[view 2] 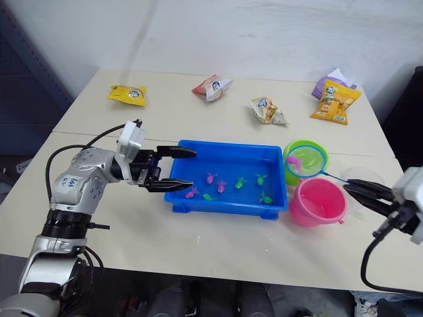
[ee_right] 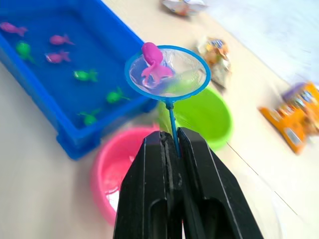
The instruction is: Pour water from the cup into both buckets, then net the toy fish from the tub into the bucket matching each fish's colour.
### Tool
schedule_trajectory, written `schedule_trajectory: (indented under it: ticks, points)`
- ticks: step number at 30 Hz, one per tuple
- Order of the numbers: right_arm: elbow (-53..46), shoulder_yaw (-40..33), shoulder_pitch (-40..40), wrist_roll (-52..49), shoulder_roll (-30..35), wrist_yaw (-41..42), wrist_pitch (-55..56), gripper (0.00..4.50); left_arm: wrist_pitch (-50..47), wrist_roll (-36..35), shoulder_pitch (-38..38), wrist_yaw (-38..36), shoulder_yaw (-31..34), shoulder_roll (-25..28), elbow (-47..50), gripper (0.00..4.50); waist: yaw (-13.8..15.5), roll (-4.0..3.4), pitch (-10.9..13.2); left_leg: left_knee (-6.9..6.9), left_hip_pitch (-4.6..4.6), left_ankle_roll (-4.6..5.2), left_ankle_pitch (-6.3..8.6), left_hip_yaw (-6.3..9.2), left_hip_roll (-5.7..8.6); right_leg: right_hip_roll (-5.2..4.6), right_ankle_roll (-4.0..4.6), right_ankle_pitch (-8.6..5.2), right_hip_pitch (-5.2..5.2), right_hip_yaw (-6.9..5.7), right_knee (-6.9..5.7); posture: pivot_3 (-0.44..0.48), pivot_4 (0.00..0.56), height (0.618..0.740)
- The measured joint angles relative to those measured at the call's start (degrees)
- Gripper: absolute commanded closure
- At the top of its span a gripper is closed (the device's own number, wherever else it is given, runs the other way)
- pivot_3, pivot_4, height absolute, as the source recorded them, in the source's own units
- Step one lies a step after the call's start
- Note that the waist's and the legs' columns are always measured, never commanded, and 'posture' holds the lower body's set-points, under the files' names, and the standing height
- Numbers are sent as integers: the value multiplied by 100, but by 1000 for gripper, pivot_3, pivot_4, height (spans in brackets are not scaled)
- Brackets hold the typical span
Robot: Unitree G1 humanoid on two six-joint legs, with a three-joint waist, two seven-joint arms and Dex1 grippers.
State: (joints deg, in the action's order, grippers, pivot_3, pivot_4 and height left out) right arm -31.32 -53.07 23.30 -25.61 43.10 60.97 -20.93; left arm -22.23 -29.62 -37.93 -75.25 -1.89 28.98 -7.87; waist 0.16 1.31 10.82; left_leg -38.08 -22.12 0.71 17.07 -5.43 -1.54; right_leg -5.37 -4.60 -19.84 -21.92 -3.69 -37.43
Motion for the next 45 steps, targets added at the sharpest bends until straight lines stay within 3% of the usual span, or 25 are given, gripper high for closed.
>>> schedule_trajectory:
  ticks: [9,17,22,28,36,39,41,44,45]
  points:
    - [1290,23,304,1342,-564,-499,2663,4500,91,166,-328,-371,-359,-126,-404,22,-38,0,0,15,54,-5,3,-12,2,1,-1,-1,43,15,8,0,150,738]
    - [2113,274,405,2488,-576,-1284,4799,4500,126,190,-443,-420,-407,-234,-407,22,-40,-2,0,15,61,-8,3,-16,2,-1,-1,-1,46,21,6,0,150,738]
    - [2507,329,388,3079,-583,-2011,5937,4500,130,209,-386,-386,-413,-259,-394,22,-42,-2,0,15,62,-10,2,-16,1,-1,0,-1,47,22,6,0,150,738]
    - [2961,333,276,4876,-492,-3249,7399,4500,338,386,-213,-207,-441,-356,-400,22,-43,-2,0,15,62,-12,2,-19,2,-1,0,-2,45,26,6,0,150,738]
    - [2969,325,273,6773,-411,-4859,7963,4500,533,541,-165,-48,-466,-353,-400,22,-44,-2,0,15,62,-16,1,-21,1,0,3,-4,44,27,5,0,150,738]
    - [2975,322,396,6844,-192,-5165,7955,4500,766,642,-164,-88,-470,-258,-468,22,-55,-2,0,16,65,-16,1,-24,1,0,4,-4,44,30,4,0,150,738]
    - [2990,370,523,6360,-81,-5109,7779,4500,909,690,-164,-113,-468,-197,-598,22,-54,-2,0,17,67,-16,1,-23,0,1,4,-5,46,30,5,0,150,738]
    - [2719,1019,882,4383,9,-4470,6959,4500,999,695,-136,-115,-425,-140,-669,22,-65,-1,0,19,68,-14,2,-21,-6,1,5,-4,49,32,6,0,150,738]
    - [2324,1410,1131,3155,103,-4011,6357,4500,1051,690,-111,-118,-339,-90,-706,22,-84,-3,0,20,69,-12,3,-21,-7,1,5,-5,49,32,4,0,150,738]
